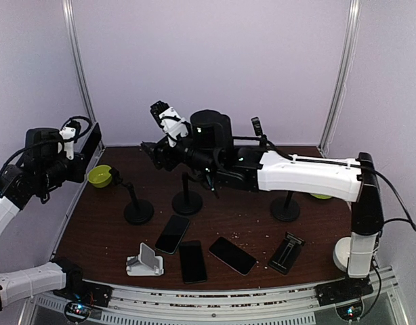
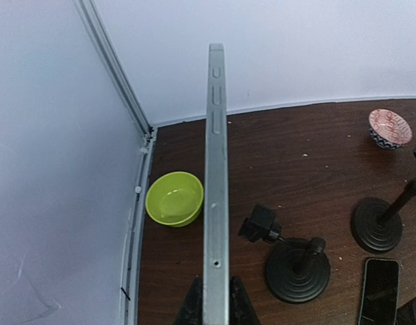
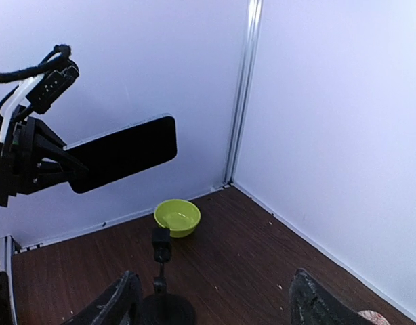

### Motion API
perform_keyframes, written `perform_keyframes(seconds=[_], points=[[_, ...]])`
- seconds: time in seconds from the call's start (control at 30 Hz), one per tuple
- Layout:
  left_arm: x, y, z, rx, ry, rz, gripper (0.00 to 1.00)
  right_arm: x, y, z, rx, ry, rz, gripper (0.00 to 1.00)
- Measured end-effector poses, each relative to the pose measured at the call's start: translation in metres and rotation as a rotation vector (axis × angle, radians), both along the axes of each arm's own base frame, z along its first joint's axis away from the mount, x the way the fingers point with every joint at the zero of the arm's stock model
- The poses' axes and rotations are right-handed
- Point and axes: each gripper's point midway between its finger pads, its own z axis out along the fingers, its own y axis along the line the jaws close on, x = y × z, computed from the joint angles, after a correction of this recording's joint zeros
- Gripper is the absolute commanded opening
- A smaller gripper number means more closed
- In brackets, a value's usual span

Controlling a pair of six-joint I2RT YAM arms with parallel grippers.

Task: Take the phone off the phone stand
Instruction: Place the phone stand at the center of the board, then pass from the left arm to the right

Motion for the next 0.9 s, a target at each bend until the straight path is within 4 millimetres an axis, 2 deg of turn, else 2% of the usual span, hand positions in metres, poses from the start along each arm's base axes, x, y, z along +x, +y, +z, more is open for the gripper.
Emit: perform_keyframes(seconds=[0.17, 0.33, 0.4, 0.53, 0.6, 0.7, 0.8, 0.9], points=[[0.004, -0.033, -0.001, -0.059, 0.022, -0.144, 0.0, -0.003, -0.053, -0.009, -0.087, -0.025, -0.105, 0.81], [0.006, -0.091, 0.009, -0.141, 0.051, -0.407, 0.0, -0.006, -0.105, -0.014, -0.15, 0.005, -0.127, 0.86], [0.005, -0.117, 0.012, -0.166, 0.07, -0.53, 0.0, -0.012, -0.122, -0.011, -0.16, 0.022, -0.099, 0.87], [-0.006, -0.156, 0.012, -0.195, 0.111, -0.729, 0.0, -0.033, -0.157, -0.004, -0.158, 0.063, -0.007, 0.88], [-0.012, -0.17, 0.013, -0.206, 0.125, -0.809, 0.0, -0.052, -0.168, -0.001, -0.156, 0.09, 0.081, 0.89], [-0.024, -0.192, 0.015, -0.222, 0.141, -0.934, 0.0, -0.077, -0.174, 0.001, -0.146, 0.132, 0.21, 0.9], [-0.035, -0.211, 0.016, -0.244, 0.165, -1.048, 0.0, -0.101, -0.169, -0.002, -0.139, 0.183, 0.345, 0.91], [-0.044, -0.226, 0.013, -0.27, 0.197, -1.141, 0.0, -0.116, -0.162, -0.011, -0.149, 0.245, 0.441, 0.91]])
